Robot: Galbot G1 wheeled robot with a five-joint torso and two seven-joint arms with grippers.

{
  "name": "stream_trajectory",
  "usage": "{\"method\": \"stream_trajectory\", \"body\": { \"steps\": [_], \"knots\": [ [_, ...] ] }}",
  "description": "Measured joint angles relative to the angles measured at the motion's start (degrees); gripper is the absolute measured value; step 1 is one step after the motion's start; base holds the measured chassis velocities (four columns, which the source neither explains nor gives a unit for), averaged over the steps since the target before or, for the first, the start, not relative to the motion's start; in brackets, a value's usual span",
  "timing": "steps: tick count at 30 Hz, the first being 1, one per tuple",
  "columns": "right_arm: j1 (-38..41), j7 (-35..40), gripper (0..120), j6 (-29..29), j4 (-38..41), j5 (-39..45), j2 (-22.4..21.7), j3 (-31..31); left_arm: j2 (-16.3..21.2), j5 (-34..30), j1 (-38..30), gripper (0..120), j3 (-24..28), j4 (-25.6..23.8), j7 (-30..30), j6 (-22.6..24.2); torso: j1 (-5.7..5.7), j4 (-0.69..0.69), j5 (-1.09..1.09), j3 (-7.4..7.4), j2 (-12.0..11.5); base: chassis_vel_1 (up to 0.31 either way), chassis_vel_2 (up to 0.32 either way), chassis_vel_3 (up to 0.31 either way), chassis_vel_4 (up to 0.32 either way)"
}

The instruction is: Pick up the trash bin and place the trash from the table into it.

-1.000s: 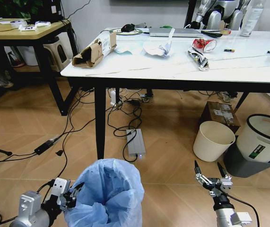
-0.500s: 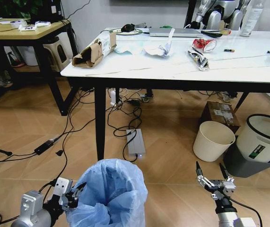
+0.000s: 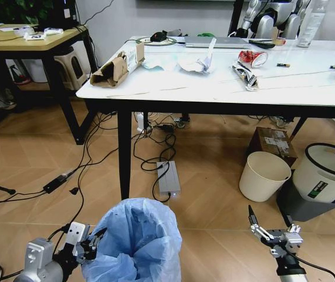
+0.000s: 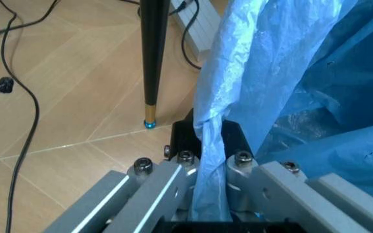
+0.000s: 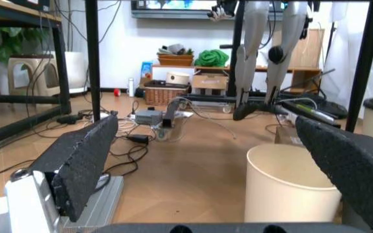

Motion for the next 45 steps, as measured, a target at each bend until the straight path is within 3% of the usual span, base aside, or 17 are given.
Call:
{"method": "stream_trajectory", "body": {
  "steps": [11,45],
  "knots": [
    [-3.80,1.40,100,2.69,3.38,0.07,-0.71,0.18,-0.31,0.09,-1.41,0,0.94,0.04,0.84,-0.76,0.41,-0.01,0.00,2.51,2.93,0.000,0.000,0.000,0.000],
    [-0.66,1.33,100,1.97,1.39,0.52,0.33,-0.68,-2.17,0.60,-2.30,0,1.52,0.91,1.08,-0.91,2.22,0.00,-0.01,8.52,10.73,0.000,0.000,0.000,0.000]
  ]
}}
